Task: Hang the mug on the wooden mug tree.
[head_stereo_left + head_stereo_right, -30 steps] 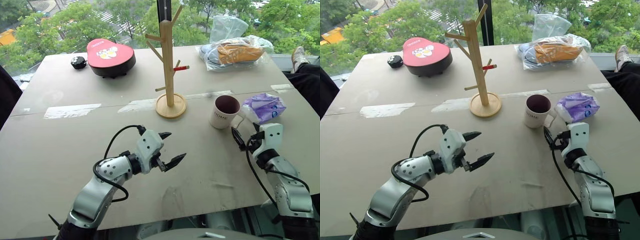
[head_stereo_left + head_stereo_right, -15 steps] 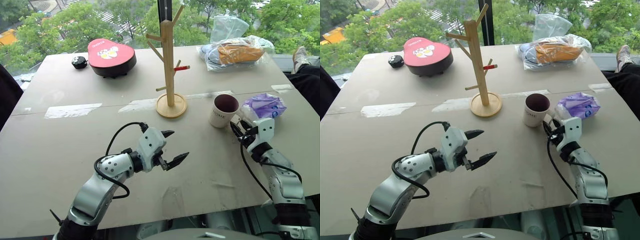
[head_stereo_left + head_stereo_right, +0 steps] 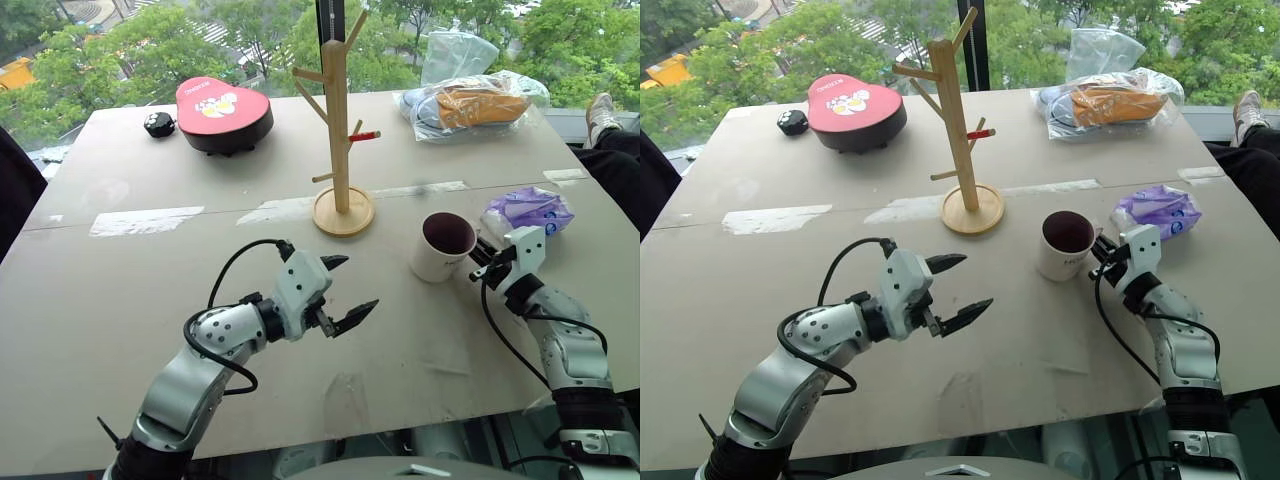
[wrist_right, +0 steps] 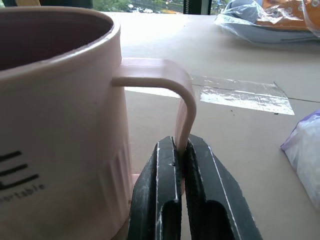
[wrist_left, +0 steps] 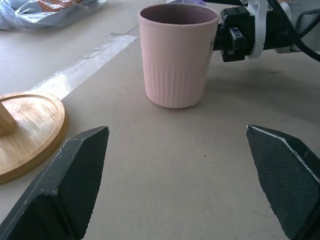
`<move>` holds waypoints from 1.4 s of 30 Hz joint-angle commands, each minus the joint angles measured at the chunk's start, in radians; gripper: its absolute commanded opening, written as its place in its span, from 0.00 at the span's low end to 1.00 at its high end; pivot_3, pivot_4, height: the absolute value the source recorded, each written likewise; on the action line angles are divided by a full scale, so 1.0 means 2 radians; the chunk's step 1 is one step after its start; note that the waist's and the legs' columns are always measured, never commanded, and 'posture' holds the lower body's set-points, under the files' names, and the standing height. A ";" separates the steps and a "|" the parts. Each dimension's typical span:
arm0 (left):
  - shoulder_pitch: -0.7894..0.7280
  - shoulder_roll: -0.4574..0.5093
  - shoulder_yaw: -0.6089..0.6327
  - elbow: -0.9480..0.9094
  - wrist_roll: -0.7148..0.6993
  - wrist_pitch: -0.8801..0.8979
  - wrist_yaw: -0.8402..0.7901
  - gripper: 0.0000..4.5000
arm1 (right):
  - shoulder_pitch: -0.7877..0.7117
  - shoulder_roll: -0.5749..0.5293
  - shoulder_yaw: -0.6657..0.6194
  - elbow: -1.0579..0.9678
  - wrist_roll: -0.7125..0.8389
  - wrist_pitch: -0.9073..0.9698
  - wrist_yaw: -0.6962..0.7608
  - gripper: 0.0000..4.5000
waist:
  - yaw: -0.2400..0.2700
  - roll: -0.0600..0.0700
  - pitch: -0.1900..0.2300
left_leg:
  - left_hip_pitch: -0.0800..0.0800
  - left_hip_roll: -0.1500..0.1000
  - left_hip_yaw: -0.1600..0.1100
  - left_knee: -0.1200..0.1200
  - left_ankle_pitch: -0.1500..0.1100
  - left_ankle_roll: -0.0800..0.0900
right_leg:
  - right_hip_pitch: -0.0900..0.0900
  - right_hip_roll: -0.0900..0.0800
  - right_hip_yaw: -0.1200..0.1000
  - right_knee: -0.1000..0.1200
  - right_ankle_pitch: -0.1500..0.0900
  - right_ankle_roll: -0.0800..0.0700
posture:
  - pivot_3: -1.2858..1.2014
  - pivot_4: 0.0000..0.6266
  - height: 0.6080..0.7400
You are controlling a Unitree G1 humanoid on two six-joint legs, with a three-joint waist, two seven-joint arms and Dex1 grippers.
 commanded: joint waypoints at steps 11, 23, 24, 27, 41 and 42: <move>-0.011 -0.103 0.102 0.020 -0.096 -0.113 0.023 1.00 | -0.223 -0.096 0.096 0.006 -0.025 0.051 0.159 0.01 | -0.003 0.000 0.001 | 0.000 0.000 0.000 0.000 0.000 0.000 | 0.000 -0.002 -0.001 0.000 0.000 0.000 | 0.52 0.24 1.00; -0.039 -0.165 0.113 -0.009 -0.132 -0.152 0.080 1.00 | -0.498 -0.102 0.155 0.248 -0.092 -0.050 0.307 0.01 | -0.001 -0.002 0.001 | -0.007 0.000 -0.001 0.002 0.000 0.000 | -0.005 -0.002 -0.002 -0.002 0.000 0.000 | 0.52 0.24 1.00; -0.035 -0.166 0.110 -0.010 -0.130 -0.156 0.081 1.00 | -0.516 -0.098 0.159 0.267 -0.098 -0.060 0.316 0.01 | -0.002 -0.002 0.001 | -0.009 0.000 -0.001 0.002 0.000 0.000 | -0.007 -0.002 -0.002 -0.001 0.000 0.000 | 0.52 0.24 1.00; -0.026 -0.171 0.108 -0.011 -0.122 -0.168 0.092 1.00 | -0.564 -0.078 0.167 0.318 -0.113 -0.093 0.331 0.01 | -0.008 -0.002 0.001 | -0.009 0.000 -0.001 0.003 0.000 0.000 | -0.007 -0.003 -0.002 -0.001 0.000 0.000 | 0.52 0.24 1.00; 0.015 -0.179 0.090 -0.001 -0.106 -0.206 0.103 1.00 | -0.648 -0.011 0.177 0.425 -0.167 -0.160 0.331 0.01 | -0.012 -0.002 0.001 | -0.009 -0.001 -0.001 0.003 0.000 0.000 | -0.008 -0.003 -0.002 0.000 0.000 0.000 | 0.52 0.24 1.00; 0.016 -0.178 0.089 -0.001 -0.105 -0.206 0.103 1.00 | -0.651 -0.008 0.177 0.430 -0.171 -0.162 0.330 0.01 | -0.012 -0.002 0.001 | -0.009 -0.001 -0.001 0.003 0.000 0.000 | -0.008 -0.003 -0.002 0.000 0.000 0.000 | 0.52 0.24 1.00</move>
